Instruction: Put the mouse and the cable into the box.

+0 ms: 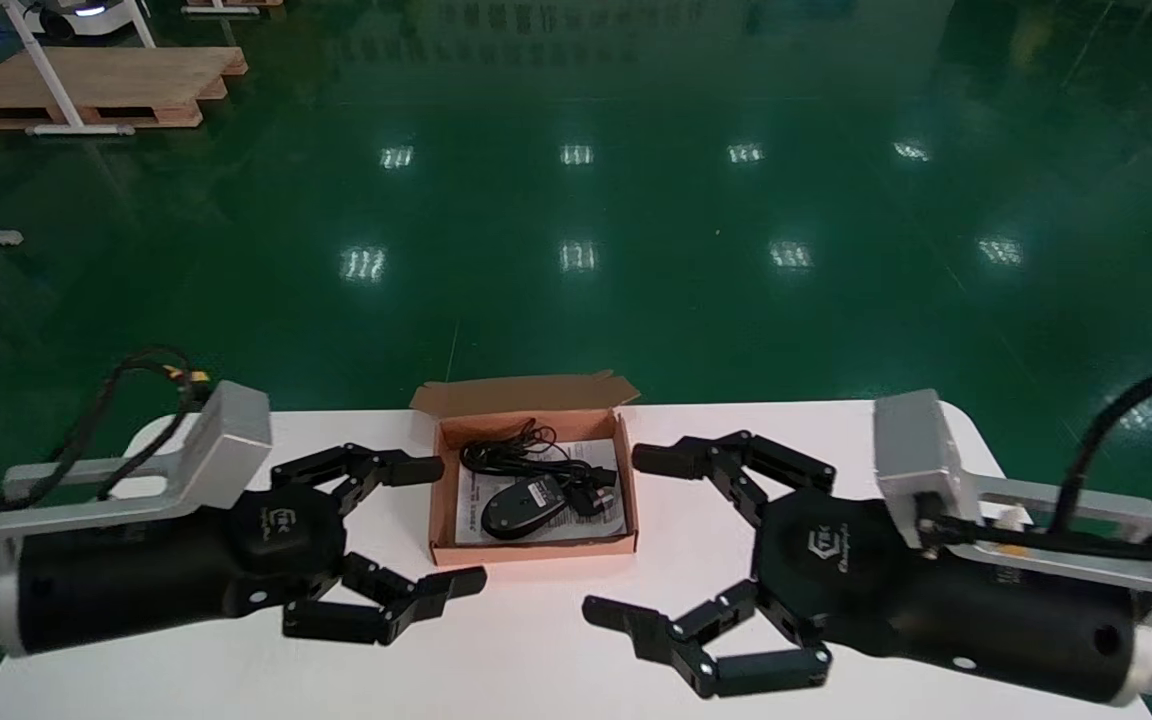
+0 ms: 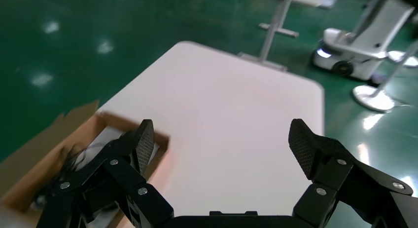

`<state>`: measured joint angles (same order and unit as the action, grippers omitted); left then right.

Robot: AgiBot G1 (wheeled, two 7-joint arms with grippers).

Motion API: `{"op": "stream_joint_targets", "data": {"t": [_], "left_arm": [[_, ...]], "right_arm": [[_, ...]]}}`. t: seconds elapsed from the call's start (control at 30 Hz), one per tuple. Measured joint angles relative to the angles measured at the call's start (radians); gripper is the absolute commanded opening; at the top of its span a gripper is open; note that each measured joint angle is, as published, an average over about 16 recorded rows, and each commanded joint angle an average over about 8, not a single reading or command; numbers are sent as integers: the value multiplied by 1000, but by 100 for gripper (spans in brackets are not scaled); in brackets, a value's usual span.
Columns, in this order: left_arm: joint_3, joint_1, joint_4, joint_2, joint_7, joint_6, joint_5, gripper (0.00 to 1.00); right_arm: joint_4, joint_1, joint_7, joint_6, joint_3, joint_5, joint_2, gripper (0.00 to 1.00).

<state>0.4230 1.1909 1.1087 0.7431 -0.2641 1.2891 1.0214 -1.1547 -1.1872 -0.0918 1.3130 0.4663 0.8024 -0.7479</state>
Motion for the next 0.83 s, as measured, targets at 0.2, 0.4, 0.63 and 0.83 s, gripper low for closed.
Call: {"op": "stream_joint_targets", "data": {"t": [0.2, 0.4, 0.63, 0.83], "left_arm": [[-76, -62, 93, -70, 41, 110, -155, 100], [-136, -110, 166, -125, 71, 195, -277, 100], [-163, -132, 199, -149, 83, 234, -333, 100], [-165, -134, 200, -151, 83, 236, -336, 100]], "right_arm": [[-69, 60, -51, 97, -99, -38, 72, 100], [-122, 106, -88, 172, -176, -68, 129, 100], [-146, 127, -104, 207, -211, -83, 154, 100], [-148, 129, -104, 209, -213, -85, 156, 100]]}}
